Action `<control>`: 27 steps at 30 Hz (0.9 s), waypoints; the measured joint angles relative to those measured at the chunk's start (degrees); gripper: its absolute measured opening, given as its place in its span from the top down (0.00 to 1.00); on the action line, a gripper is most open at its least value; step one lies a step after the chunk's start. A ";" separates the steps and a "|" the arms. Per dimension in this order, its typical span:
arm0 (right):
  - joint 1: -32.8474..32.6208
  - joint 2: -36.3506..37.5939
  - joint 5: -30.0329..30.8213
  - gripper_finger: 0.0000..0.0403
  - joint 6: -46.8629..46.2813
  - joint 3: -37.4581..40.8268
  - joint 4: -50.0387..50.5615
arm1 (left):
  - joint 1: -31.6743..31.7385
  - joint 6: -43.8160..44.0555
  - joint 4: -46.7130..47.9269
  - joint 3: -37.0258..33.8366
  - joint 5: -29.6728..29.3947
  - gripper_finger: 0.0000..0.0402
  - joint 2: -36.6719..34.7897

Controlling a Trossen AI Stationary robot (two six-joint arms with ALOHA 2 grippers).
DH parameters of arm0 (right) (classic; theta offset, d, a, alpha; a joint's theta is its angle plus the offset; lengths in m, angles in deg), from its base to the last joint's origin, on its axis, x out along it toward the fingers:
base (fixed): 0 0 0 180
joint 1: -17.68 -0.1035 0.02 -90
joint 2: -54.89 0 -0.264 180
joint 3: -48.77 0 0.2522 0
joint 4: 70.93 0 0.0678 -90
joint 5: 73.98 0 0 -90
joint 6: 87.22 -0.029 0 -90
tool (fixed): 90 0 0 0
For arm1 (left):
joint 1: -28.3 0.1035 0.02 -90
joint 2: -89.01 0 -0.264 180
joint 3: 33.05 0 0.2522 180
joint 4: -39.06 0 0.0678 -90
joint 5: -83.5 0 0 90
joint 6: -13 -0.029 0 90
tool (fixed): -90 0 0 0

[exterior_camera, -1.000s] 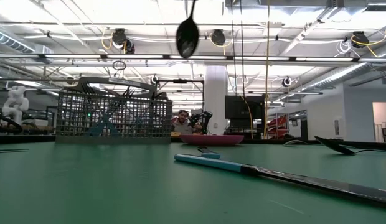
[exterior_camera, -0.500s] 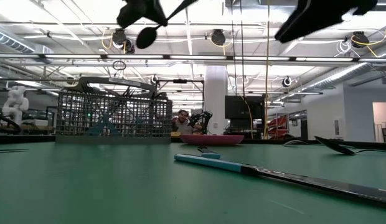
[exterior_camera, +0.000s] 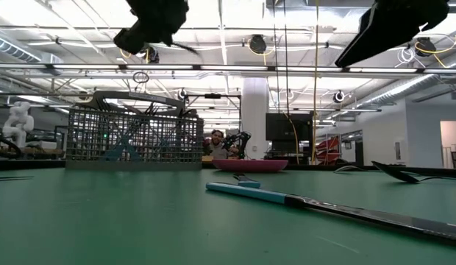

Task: Sort silverware
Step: Put the blue spoon into the gray silverware holder

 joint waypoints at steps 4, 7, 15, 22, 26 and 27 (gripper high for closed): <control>-0.06 0.00 -0.11 0.46 1.12 0.00 -1.67 | 5.66 -6.68 0.04 0.00 -0.49 1.00 0.04; -0.13 0.00 -1.52 0.46 1.37 0.00 -1.63 | 9.46 -13.60 0.60 -0.56 -2.65 1.00 0.04; -0.13 0.00 -1.20 0.46 2.39 0.00 -1.65 | 17.93 -14.84 5.15 -2.10 -3.38 1.00 0.59; -0.13 0.00 -1.18 0.46 2.43 -0.01 -1.38 | 22.77 -18.25 3.73 -3.82 -2.56 1.00 1.38; -0.05 0.00 -1.16 0.46 3.53 0.00 -1.32 | 23.47 -19.49 2.87 -3.85 -2.49 1.00 1.75; 0.02 0.00 -1.14 0.46 3.81 -0.01 -1.30 | 23.42 -20.76 2.27 -3.85 -2.20 1.00 1.75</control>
